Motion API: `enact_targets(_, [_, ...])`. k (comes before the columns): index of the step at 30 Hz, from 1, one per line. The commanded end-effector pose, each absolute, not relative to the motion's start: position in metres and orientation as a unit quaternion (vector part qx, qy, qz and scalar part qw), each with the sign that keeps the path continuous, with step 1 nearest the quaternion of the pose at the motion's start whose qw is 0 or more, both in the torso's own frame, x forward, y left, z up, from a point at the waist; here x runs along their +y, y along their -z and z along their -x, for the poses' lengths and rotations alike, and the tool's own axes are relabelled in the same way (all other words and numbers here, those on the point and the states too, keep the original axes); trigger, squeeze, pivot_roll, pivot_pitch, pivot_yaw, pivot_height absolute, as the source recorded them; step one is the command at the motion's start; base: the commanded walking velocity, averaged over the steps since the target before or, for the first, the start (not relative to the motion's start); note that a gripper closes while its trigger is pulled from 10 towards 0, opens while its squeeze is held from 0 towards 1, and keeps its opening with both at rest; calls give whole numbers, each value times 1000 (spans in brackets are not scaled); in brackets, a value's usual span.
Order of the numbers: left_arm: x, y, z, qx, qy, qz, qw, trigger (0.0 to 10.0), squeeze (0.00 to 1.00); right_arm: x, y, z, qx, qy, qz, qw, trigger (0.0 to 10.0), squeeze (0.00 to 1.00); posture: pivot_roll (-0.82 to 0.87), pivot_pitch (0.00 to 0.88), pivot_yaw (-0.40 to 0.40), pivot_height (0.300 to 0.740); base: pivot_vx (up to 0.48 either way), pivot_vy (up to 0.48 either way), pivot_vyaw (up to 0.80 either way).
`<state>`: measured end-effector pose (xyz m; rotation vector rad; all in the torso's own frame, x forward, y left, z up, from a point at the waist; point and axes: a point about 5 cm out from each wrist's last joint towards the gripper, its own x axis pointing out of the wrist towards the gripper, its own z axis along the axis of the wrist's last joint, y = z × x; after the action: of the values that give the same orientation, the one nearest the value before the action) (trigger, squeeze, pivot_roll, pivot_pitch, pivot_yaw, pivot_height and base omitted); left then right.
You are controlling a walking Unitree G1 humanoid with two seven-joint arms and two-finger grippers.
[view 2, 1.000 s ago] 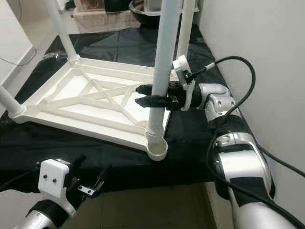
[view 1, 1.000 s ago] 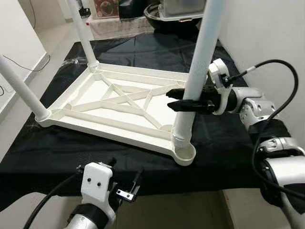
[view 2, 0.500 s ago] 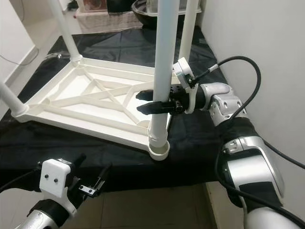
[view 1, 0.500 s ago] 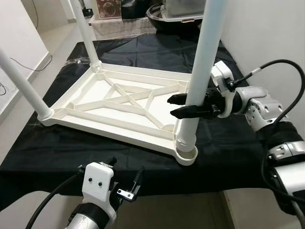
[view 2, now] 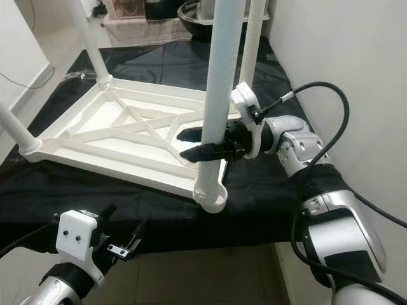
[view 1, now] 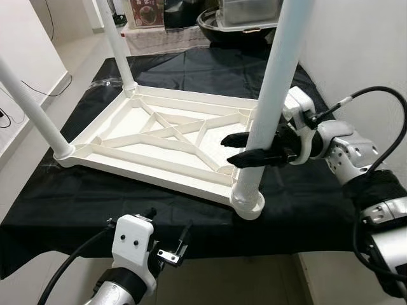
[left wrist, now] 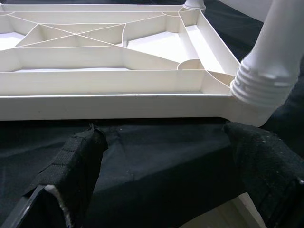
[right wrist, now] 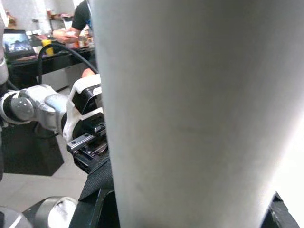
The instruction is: Building children table
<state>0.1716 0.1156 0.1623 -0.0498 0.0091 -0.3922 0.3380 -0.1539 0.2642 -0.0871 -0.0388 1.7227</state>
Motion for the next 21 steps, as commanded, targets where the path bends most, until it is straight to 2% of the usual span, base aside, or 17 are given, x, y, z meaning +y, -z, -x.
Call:
enact_targets(1, [117,-159,-171,11,188,21,982,10000,0,-149,-263,-336,-23,-770,42,637,10000,0,104,111,42,740,0,0,0])
enact_targets(12, [116,-161,-171,6,184,22,983,10000,0,-148,-259,-342,-15,-760,62,647,10000,0,106,122,30,740,0,0,0])
enact_targets(16, [115,-160,-171,6,182,21,983,10000,0,-156,-265,-348,-12,-745,66,664,10000,0,109,127,29,740,0,0,0])
enact_targets(21, [116,-160,-170,8,180,21,983,10000,0,-160,-270,-349,-12,-742,73,667,10000,0,107,132,30,740,0,0,0])
